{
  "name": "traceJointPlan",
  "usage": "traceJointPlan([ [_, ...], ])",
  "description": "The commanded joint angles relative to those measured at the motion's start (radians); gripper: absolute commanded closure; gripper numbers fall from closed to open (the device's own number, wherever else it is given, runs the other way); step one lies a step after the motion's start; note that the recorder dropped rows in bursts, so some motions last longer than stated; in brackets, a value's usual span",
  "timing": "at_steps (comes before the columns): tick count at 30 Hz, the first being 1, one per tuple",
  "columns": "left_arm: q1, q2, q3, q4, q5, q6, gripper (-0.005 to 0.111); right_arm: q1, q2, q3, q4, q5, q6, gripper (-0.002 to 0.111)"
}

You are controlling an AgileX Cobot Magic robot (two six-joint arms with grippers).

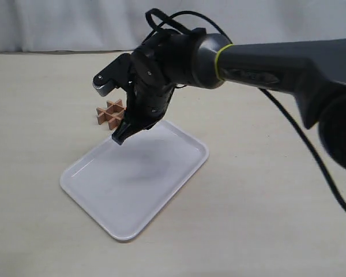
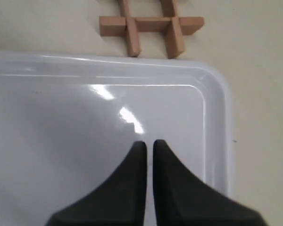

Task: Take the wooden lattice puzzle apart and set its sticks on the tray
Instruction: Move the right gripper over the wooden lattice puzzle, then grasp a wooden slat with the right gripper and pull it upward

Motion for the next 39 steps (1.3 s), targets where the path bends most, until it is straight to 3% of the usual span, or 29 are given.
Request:
traceJointPlan([
  [1,0.0,-0.002,0.003,0.003,-0.007,-0.003,0.107,-0.027,0.069,-0.154,0.277,0.096,-0.246,0.104],
  [5,0.0,-0.002,0.003,0.003,-0.007,-0.003,0.107,-0.062,0.071,-0.211,0.467,0.05,-0.33,0.104],
  [13,0.0,-0.002,0.003,0.003,-0.007,-0.003,0.107,-0.072,0.071,-0.207,0.306,-0.037,-0.155,0.103],
  [23,0.0,-0.002,0.003,0.003,-0.007,-0.003,0.107,-0.06,0.117,-0.207,0.282,-0.038,-0.129,0.072],
  [39,0.0,-0.002,0.003,0.003,-0.01,-0.003,0.107,-0.056,0.175,-0.207,0.294,-0.129,-0.197,0.071],
])
